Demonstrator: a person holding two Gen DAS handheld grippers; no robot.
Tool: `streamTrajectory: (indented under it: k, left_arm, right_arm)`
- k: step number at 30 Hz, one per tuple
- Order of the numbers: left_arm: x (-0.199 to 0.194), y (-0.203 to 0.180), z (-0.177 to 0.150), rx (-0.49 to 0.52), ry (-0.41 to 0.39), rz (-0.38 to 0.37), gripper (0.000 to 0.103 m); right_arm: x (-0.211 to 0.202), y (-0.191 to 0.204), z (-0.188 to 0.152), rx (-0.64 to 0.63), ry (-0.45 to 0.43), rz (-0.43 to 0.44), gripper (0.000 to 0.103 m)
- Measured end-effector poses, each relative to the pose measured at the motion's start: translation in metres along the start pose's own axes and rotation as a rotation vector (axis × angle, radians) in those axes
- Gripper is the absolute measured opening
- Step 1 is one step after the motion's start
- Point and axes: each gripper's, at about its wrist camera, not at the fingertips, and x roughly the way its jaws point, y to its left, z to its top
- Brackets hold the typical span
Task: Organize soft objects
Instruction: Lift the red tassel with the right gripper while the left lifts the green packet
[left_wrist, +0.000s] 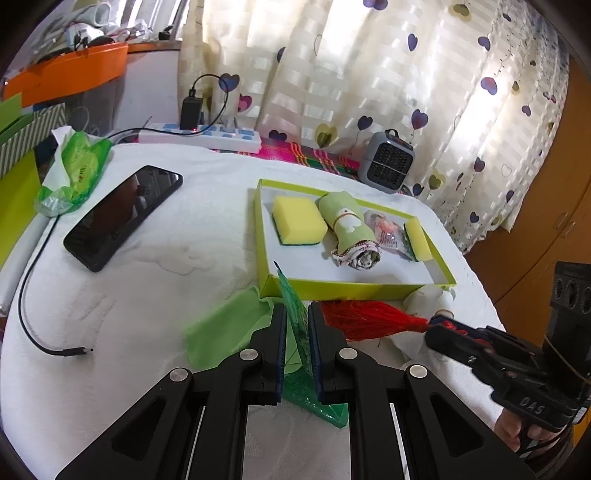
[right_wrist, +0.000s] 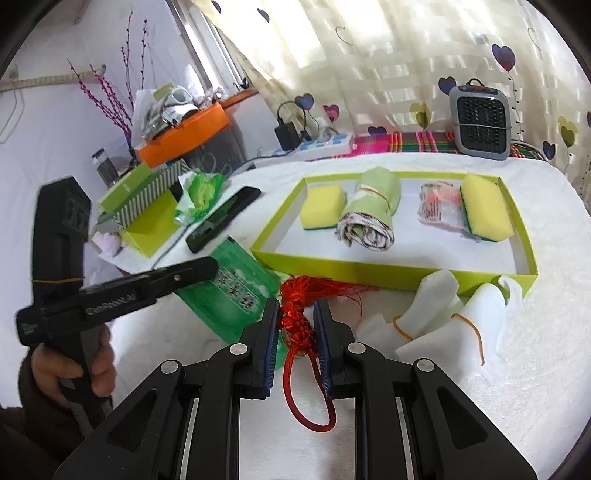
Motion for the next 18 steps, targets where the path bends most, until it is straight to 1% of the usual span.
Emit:
streamTrajectory:
  k: [10, 12, 14, 16, 17, 18]
  left_arm:
    - [-0.005, -0.003, 0.001, 0.011, -0.011, -0.013, 0.011]
    - [-0.001, -0.003, -0.001, 0.012, 0.003, -0.022, 0.011]
    - [0.004, -0.002, -0.003, -0.004, 0.028, -0.056, 0.011]
    - [0.010, -0.004, -0.007, 0.001, 0.048, -0.052, 0.011]
    - [0.012, -0.006, -0.008, 0.003, 0.053, -0.053, 0.014]
    - [0.014, -0.006, -0.009, -0.004, 0.062, -0.062, 0.019]
  right_arm:
    - [-0.022, 0.008, 0.011, -0.009, -0.076, 0.015, 0.020]
    - [-0.024, 0.009, 0.012, -0.011, -0.081, 0.016, 0.020]
    - [-0.023, 0.008, 0.011, -0.010, -0.081, 0.016, 0.020]
    - [-0.022, 0.007, 0.010, -0.007, -0.078, 0.015, 0.020]
    - [-0.022, 0.007, 0.009, -0.003, -0.077, 0.015, 0.020]
    - [-0.022, 0.006, 0.009, 0.000, -0.077, 0.014, 0.020]
